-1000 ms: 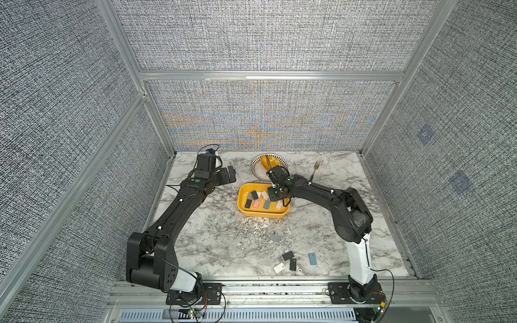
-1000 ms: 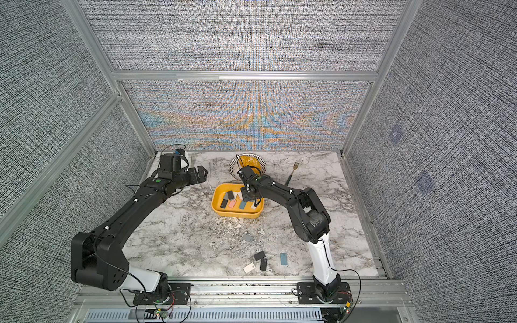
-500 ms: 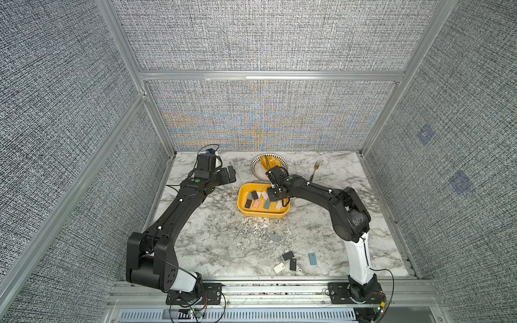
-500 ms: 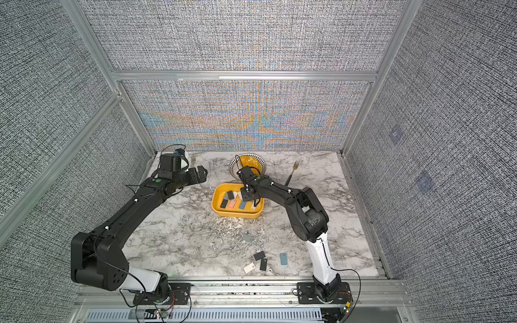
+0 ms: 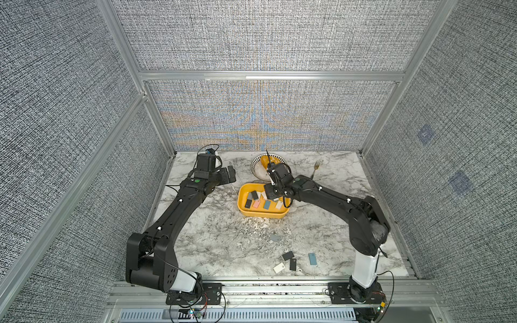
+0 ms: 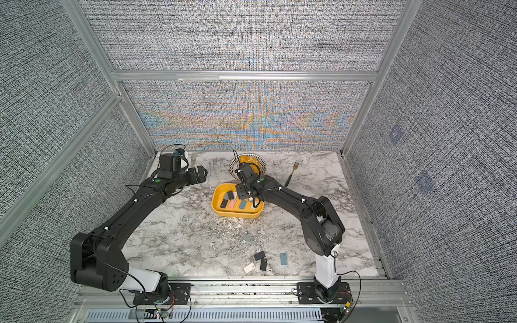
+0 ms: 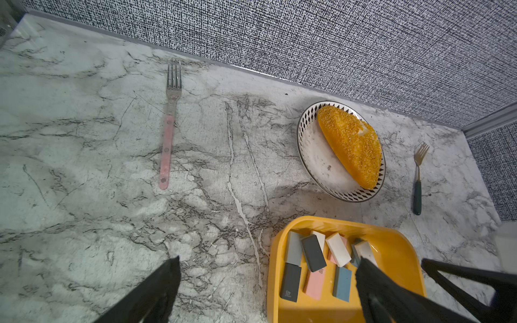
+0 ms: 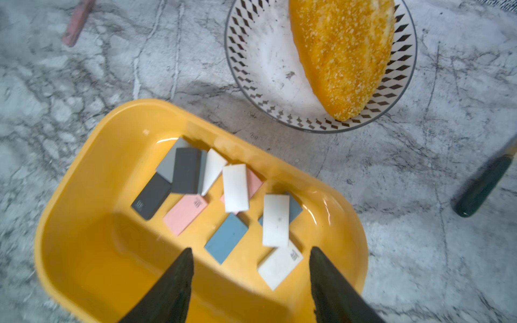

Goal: Put the eraser in the storage box
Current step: Place the eraser in the storage box, then pick up the eraser from the center of the board.

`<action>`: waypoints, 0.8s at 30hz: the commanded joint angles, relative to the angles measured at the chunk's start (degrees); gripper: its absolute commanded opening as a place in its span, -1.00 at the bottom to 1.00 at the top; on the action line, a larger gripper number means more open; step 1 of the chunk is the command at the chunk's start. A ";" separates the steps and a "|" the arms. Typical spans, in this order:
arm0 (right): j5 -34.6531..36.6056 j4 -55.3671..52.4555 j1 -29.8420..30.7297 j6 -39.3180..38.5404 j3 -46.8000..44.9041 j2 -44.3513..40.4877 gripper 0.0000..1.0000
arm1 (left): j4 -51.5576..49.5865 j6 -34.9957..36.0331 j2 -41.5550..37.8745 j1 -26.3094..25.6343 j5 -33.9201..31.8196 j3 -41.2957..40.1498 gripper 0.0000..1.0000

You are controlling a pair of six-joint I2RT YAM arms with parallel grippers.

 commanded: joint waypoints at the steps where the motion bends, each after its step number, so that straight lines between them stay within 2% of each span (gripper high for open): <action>1: 0.40 0.62 1.77 -2.77 -6.31 -5.32 0.35 | -0.70 0.45 -0.79 0.09 -0.36 0.06 1.00; 9: -2.14 1.93 7.63 -2.97 -22.08 -15.41 0.35 | -1.18 0.73 -2.10 0.07 0.52 -1.04 1.00; 16: -1.62 1.79 13.59 -1.24 -25.84 -14.02 0.34 | -1.32 0.43 -4.34 0.09 0.14 -2.70 1.00; 24: -2.32 2.77 16.17 0.21 -27.30 -11.71 0.34 | -1.67 0.35 -5.41 0.08 0.33 -3.55 1.00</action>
